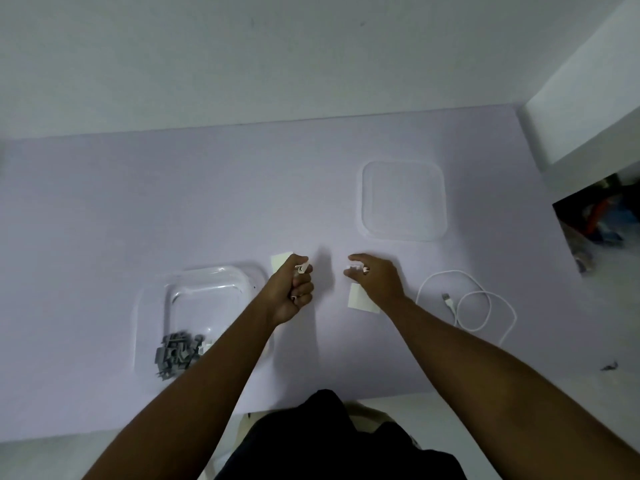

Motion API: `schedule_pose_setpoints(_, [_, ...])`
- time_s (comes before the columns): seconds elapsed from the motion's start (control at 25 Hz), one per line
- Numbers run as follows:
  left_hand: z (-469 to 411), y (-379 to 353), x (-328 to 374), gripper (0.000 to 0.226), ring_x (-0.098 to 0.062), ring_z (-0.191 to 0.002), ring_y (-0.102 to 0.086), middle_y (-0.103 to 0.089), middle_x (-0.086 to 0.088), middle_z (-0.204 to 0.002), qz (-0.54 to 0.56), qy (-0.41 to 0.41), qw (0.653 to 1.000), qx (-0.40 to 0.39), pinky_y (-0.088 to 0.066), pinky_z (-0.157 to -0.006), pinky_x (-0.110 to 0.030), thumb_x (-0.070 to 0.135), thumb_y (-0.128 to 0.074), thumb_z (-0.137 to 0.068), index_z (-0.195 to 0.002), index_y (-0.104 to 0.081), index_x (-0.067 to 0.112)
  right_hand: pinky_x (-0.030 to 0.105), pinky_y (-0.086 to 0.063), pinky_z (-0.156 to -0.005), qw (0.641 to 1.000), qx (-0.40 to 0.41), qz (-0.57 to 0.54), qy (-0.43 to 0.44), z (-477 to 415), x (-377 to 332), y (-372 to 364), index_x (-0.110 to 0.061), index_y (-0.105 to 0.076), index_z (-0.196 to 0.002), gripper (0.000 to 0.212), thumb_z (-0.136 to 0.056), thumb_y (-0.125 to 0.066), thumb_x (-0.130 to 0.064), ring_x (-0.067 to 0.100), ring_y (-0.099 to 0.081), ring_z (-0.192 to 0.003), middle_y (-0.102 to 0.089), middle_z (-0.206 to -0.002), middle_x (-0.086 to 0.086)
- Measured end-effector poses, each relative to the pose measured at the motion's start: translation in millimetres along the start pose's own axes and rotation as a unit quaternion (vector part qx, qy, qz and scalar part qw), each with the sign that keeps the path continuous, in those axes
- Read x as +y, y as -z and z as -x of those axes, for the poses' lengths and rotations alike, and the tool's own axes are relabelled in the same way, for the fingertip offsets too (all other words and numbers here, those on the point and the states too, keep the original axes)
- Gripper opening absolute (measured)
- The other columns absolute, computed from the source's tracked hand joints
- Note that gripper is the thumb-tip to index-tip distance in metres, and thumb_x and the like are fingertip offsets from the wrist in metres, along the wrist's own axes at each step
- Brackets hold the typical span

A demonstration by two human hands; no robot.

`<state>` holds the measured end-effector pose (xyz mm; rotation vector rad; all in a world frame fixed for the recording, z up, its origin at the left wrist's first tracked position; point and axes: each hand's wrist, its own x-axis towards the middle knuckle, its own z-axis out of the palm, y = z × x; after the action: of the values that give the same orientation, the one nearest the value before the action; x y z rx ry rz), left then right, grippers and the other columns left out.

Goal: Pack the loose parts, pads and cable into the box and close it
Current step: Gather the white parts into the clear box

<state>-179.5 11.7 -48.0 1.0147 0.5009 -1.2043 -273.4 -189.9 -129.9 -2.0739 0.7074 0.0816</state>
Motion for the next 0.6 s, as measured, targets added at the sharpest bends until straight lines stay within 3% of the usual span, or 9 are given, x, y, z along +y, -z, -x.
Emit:
schedule_pose_setpoints(0.08, [4,3,4,0.026,-0.008,-0.036,-0.02,-0.025,0.007,-0.044,-0.006,-0.001,1.0,0.003,-0.014,-0.037,-0.022,0.031,-0.053,-0.09,-0.068,-0.047,0.018,0.029,-0.052,-0.09,0.999,0.016,0.041,0.021,0,0,-2,-0.019,-0.077,-0.106,0.026,-0.081,-0.077,-0.027,0.015,-0.07,-0.098,-0.077,-0.107,-0.001])
schedule_pose_setpoints(0.2, [11,5,11,0.028,-0.008,-0.036,-0.02,-0.025,0.007,-0.044,-0.019,0.001,1.0,0.005,-0.014,-0.038,-0.022,0.031,-0.052,-0.09,-0.067,-0.046,0.018,0.032,-0.052,-0.077,0.997,0.035,0.064,0.017,0,3,-6,-0.017,-0.076,-0.087,0.011,-0.083,-0.075,-0.027,0.02,-0.07,-0.084,-0.077,-0.089,0.001])
schedule_pose_setpoints(0.28, [17,5,15,0.027,-0.008,-0.036,-0.02,-0.025,0.008,-0.044,-0.025,0.003,1.0,0.008,-0.013,-0.039,-0.022,0.031,-0.051,-0.09,-0.067,-0.045,0.018,0.032,-0.052,-0.07,0.998,0.053,0.025,-0.013,-2,-1,-10,-0.016,-0.073,-0.08,0.013,-0.083,-0.076,-0.028,0.02,-0.069,-0.075,-0.075,-0.082,0.003])
schedule_pose_setpoints(0.32, [21,7,18,0.027,-0.008,-0.036,-0.02,-0.024,0.008,-0.044,-0.024,0.004,1.0,0.01,-0.013,-0.039,-0.022,0.03,-0.051,-0.09,-0.067,-0.046,0.018,0.03,-0.052,-0.066,0.995,0.069,-0.045,-0.051,-2,-10,-10,-0.014,-0.072,-0.08,0.014,-0.083,-0.077,-0.027,0.019,-0.067,-0.069,-0.073,-0.079,0.005])
schedule_pose_setpoints(0.4, [36,20,27,0.025,-0.007,-0.035,-0.018,-0.023,0.009,-0.044,-0.004,-0.003,1.0,0.022,-0.012,-0.037,-0.021,0.028,-0.051,-0.088,-0.066,-0.046,0.018,0.026,-0.041,-0.049,0.951,0.102,-0.253,-0.143,-2,-38,-12,-0.011,-0.068,-0.08,0.015,-0.084,-0.076,-0.022,0.018,-0.053,-0.052,-0.061,-0.068,0.006])
schedule_pose_setpoints(0.48, [50,45,36,0.025,-0.009,-0.036,-0.017,-0.021,0.007,-0.046,-0.017,-0.026,0.998,0.058,-0.012,-0.037,-0.019,0.026,-0.051,-0.086,-0.064,-0.042,0.018,0.024,-0.022,-0.045,0.888,0.101,-0.408,-0.185,5,-68,-12,-0.01,-0.061,-0.074,0.018,-0.087,-0.069,-0.02,0.016,-0.035,-0.043,-0.042,-0.061,0.004])
schedule_pose_setpoints(0.56, [64,80,49,0.025,-0.013,-0.038,-0.019,-0.024,0.002,-0.048,-0.152,-0.065,0.974,0.157,-0.016,-0.041,-0.02,0.024,-0.052,-0.083,-0.063,-0.04,0.017,0.026,-0.013,-0.048,0.84,0.056,-0.507,-0.183,17,-100,-19,-0.014,-0.052,-0.066,0.023,-0.087,-0.059,-0.019,0.014,-0.027,-0.043,-0.034,-0.062,0.003])
schedule_pose_setpoints(0.6, [71,98,54,0.028,-0.016,-0.037,-0.025,-0.029,-0.002,-0.048,-0.275,-0.086,0.935,0.207,-0.022,-0.043,-0.023,0.025,-0.054,-0.084,-0.061,-0.042,0.014,0.028,-0.011,-0.05,0.818,0.028,-0.547,-0.174,24,-114,-24,-0.015,-0.048,-0.064,0.022,-0.085,-0.054,-0.02,0.014,-0.027,-0.043,-0.032,-0.062,0.003])
